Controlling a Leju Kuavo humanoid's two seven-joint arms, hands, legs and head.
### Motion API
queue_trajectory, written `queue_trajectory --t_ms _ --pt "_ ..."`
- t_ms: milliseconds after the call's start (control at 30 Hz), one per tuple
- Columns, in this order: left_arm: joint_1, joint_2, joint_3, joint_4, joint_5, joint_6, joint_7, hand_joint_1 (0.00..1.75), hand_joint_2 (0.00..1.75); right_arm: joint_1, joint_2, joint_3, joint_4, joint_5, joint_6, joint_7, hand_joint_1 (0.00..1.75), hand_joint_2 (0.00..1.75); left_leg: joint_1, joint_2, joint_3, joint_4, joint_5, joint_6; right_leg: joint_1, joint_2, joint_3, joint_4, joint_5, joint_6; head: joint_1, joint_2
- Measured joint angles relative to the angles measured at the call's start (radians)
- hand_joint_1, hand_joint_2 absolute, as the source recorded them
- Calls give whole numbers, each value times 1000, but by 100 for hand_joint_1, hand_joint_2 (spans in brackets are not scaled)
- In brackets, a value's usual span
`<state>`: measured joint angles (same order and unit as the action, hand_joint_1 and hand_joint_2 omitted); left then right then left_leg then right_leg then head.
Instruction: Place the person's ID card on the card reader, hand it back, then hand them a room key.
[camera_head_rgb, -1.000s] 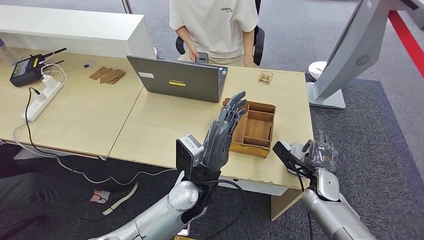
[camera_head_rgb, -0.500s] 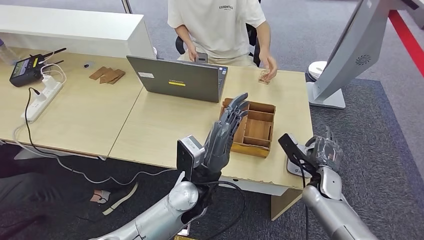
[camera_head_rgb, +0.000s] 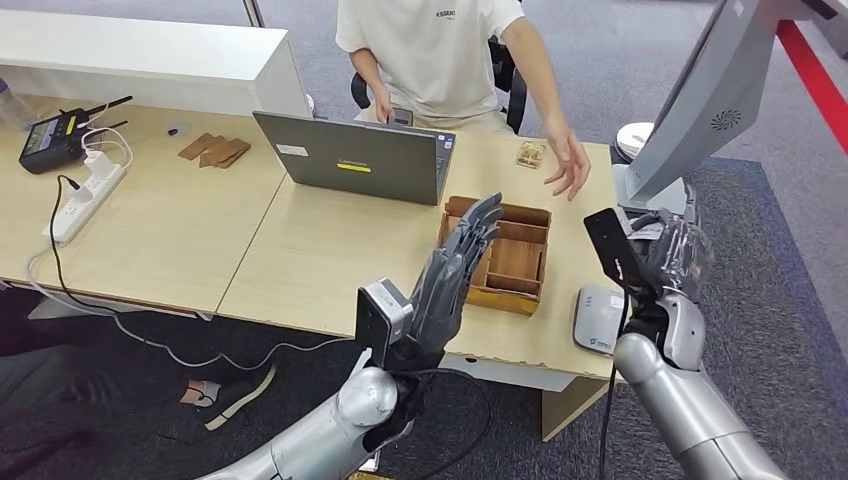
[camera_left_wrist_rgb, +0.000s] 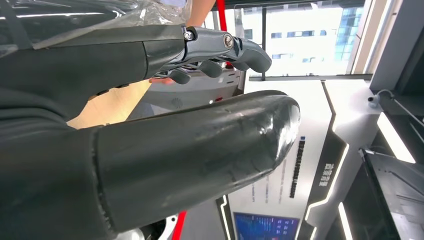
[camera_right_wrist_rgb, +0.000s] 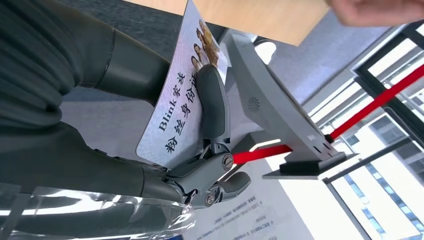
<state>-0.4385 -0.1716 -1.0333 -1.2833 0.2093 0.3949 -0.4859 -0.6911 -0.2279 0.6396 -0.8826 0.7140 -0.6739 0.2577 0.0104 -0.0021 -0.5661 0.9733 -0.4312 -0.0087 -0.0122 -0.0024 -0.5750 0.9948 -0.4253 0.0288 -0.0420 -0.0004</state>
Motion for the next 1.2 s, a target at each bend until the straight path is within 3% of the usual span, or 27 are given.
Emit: queue_trajectory --t_ms 300,533,700,1200 --pt "-11 -24 -4 19 18 -58 -27 0 0 -75 11 14 -37 102 139 39 175 175 0 0 0 0 0 0 0 0 0 0 0 0 0 0" --pt "-22 -43 -6 47 32 -91 -54 0 0 -149 30 37 22 170 198 65 175 175 0 0 0 0 0 0 0 0 0 0 0 0 0 0" --pt "-40 -56 -10 83 53 -130 -83 0 0 -213 57 81 110 303 259 123 175 175 0 0 -1 0 0 0 0 0 -1 0 0 0 0 0" --pt "-59 -70 -14 150 79 -128 -114 0 0 -306 137 158 313 370 290 154 175 175 0 0 -1 0 0 0 0 0 -1 0 0 0 0 0"
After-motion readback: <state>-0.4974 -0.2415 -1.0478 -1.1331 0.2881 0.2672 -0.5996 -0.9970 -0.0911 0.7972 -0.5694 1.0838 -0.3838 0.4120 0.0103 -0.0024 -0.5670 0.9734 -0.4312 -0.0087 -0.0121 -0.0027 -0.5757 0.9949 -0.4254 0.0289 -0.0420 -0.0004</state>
